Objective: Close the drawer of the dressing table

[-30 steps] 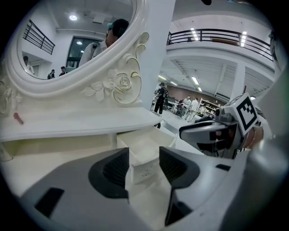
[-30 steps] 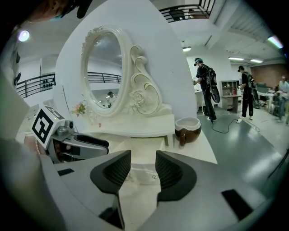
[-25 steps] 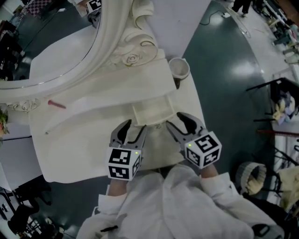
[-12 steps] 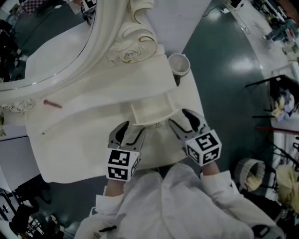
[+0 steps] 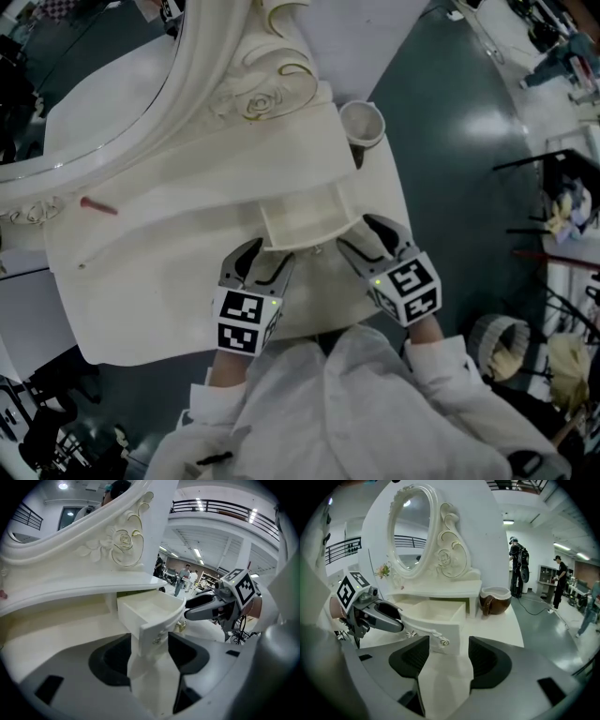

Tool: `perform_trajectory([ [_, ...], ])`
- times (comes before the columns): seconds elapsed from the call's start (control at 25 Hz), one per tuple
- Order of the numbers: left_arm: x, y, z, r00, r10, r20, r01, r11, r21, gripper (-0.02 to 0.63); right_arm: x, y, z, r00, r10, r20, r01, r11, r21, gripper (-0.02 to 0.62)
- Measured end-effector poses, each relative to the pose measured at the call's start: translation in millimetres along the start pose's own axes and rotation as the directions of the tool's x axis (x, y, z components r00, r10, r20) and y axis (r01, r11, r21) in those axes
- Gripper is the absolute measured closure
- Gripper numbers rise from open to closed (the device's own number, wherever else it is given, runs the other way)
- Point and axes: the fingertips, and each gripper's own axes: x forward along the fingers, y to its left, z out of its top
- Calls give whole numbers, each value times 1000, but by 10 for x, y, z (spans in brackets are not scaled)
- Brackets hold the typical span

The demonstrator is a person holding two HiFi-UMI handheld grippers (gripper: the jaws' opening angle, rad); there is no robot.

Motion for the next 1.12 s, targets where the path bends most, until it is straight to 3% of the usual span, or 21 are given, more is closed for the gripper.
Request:
perform_trajectory([
  [0.36,123,-54,-62,999,-42,-28,42,999,0,379,128,64,33,999,48,-11,-49,997,-53,362],
  [0.64,143,7,-35,999,-37,-31,39,998,48,380,171,196,67,991,126,-55,-132,984,-119,362],
  [1.12,149,89,21,999,-6,-36,11,991,136,397,194,144,83,996,88,-29,-92,977,-192,382],
])
